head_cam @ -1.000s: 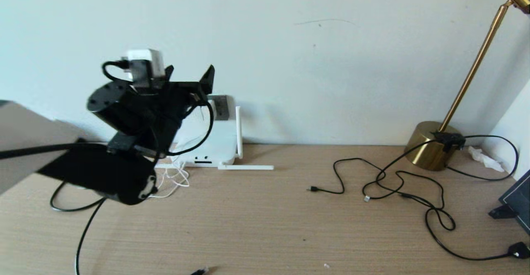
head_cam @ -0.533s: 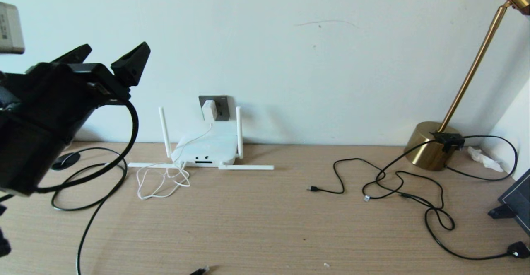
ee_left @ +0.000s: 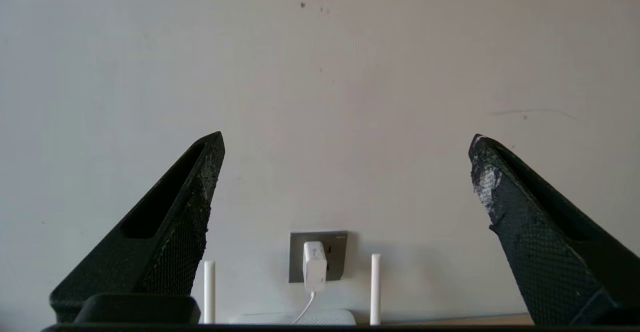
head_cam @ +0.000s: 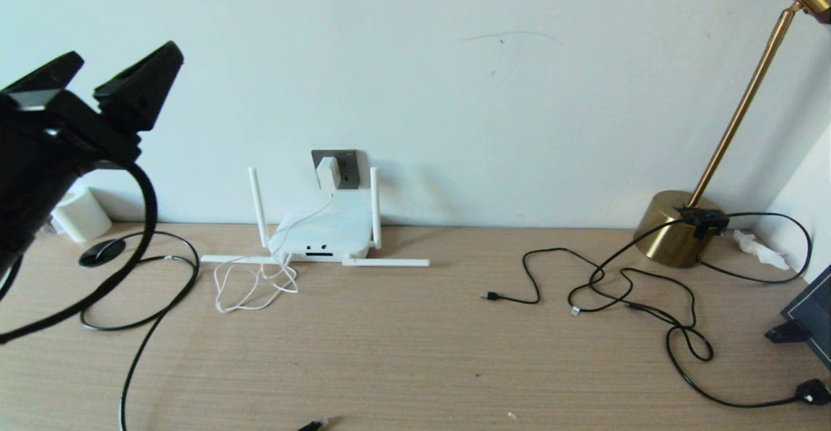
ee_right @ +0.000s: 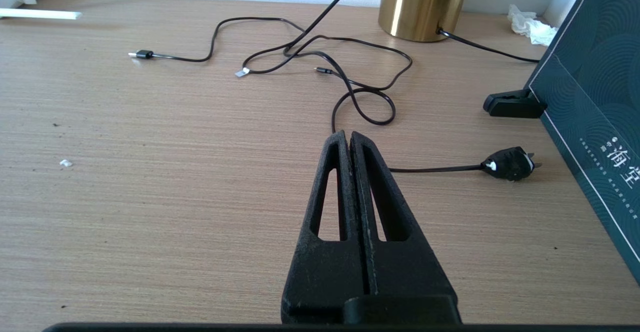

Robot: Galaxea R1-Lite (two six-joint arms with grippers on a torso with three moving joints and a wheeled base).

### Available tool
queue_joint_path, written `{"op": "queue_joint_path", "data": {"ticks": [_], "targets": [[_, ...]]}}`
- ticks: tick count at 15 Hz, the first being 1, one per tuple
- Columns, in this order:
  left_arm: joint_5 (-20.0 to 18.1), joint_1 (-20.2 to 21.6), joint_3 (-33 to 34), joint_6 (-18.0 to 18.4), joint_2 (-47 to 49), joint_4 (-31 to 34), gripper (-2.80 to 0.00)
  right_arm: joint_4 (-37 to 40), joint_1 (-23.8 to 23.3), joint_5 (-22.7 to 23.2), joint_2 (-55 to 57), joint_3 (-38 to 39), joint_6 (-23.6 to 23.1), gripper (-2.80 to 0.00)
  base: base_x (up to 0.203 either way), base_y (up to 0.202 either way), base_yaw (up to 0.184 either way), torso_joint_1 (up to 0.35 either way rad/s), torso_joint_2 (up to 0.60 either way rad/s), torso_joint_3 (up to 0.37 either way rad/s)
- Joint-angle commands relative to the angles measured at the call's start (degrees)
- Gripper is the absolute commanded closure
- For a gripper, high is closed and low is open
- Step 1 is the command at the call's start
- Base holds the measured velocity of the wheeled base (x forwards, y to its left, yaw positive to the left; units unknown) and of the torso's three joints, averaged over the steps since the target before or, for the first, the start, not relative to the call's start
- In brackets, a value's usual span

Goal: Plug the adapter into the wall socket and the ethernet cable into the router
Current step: Pick up cable

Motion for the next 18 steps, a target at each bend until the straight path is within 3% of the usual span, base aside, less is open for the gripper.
{"op": "queue_joint_path", "data": {"ticks": [1,4,5,6,10,13,15,18], "targets": [[0.0,-0.1,2.0,0.0,-3.7,-0.4,-2.8,0.0,0.1,0.0,0.1,0.1,0.0,0.0,0.0,0.0,0.0,0.0,0.0,0.0],[0.0,-0.9,7.7,-1.5,-4.4,-0.6,-2.8,0.0,0.1,0.0,0.1,0.1,0.0,0.0,0.0,0.0,0.0,0.0,0.0,0.0],[0.2,-1.1,8.5,-2.4,-5.5,-0.6,-2.29,0.0,0.0,0.0,0.1,0.0,0.1,0.0,0.0,0.0,0.0,0.0,0.0,0.0],[0.6,-1.0,9.3,-3.2,-7.2,-0.4,0.0,0.0,0.0,0.0,0.1,0.0,0.0,0.0,0.0,0.0,0.0,0.0,0.0,0.0],[2.7,-0.7,15.1,-3.8,-19.2,5.1,0.0,0.0,0.1,0.0,0.1,0.1,0.1,0.0,0.0,0.0,0.0,0.0,0.0,0.0],[5.5,1.5,17.6,-1.9,-31.5,21.1,0.0,0.0,0.0,0.0,0.1,0.0,0.1,0.0,0.0,0.0,0.0,0.0,0.0,0.0],[7.8,8.1,17.3,-1.1,-36.7,31.9,0.0,0.0,0.0,0.0,0.1,0.0,0.0,0.0,0.0,0.0,0.0,0.0,0.0,0.0],[9.5,22.0,16.7,-0.7,-38.7,36.3,0.0,0.0,0.1,0.0,0.1,0.1,0.1,0.0,0.0,0.0,0.0,0.0,0.0,0.0]]}}
